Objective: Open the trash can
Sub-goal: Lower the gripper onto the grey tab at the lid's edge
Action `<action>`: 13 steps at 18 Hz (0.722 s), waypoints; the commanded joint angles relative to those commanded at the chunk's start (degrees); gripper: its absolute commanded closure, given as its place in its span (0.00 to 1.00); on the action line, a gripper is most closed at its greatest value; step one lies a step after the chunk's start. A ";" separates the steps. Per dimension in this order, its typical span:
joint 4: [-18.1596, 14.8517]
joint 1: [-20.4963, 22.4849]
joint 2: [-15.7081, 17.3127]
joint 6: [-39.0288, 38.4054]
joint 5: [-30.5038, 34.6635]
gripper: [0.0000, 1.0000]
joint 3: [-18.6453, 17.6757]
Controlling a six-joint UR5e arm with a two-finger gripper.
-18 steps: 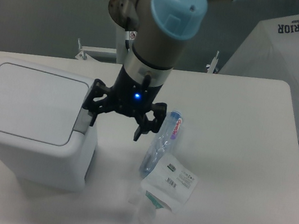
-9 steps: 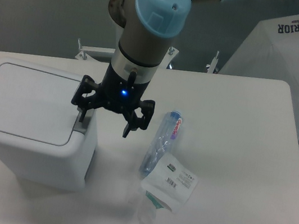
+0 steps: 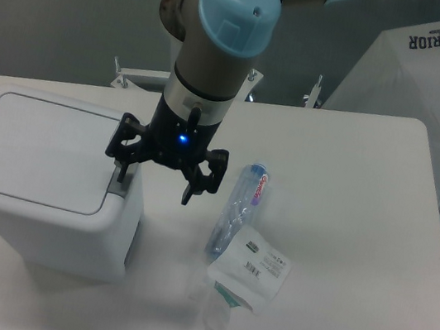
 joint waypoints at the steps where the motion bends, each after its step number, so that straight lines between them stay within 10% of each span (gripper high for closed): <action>1: -0.09 0.00 0.09 0.09 0.00 0.00 -0.09; 13: 0.09 0.00 -0.17 0.00 0.44 0.00 -0.27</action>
